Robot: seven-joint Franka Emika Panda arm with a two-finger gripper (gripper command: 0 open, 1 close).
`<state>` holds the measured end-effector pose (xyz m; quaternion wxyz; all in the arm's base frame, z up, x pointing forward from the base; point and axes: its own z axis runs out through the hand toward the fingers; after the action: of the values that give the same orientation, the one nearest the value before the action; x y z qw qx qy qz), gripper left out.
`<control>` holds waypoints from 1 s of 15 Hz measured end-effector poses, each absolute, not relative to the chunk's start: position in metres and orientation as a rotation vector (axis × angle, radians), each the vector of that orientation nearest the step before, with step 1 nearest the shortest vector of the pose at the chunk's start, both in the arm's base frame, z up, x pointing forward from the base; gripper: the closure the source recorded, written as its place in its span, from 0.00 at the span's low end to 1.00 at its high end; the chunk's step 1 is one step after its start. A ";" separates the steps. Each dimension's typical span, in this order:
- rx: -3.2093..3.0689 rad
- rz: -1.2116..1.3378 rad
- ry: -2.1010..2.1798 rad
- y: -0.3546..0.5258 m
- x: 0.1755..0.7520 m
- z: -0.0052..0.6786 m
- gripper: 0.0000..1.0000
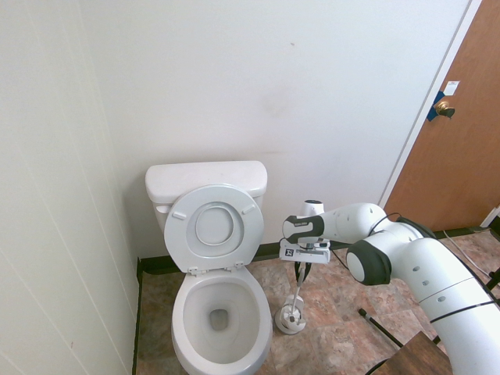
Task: Clean the toilet
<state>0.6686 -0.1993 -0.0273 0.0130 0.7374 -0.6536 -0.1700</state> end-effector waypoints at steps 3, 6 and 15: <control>2.286 -0.532 -2.041 -0.203 0.674 -0.030 1.00; 2.274 -0.545 -2.053 -0.213 0.675 -0.032 1.00; 2.226 -0.557 -2.094 -0.225 0.679 -0.034 1.00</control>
<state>0.6789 -0.2251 -0.0344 0.0178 0.7164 -0.6740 -0.1793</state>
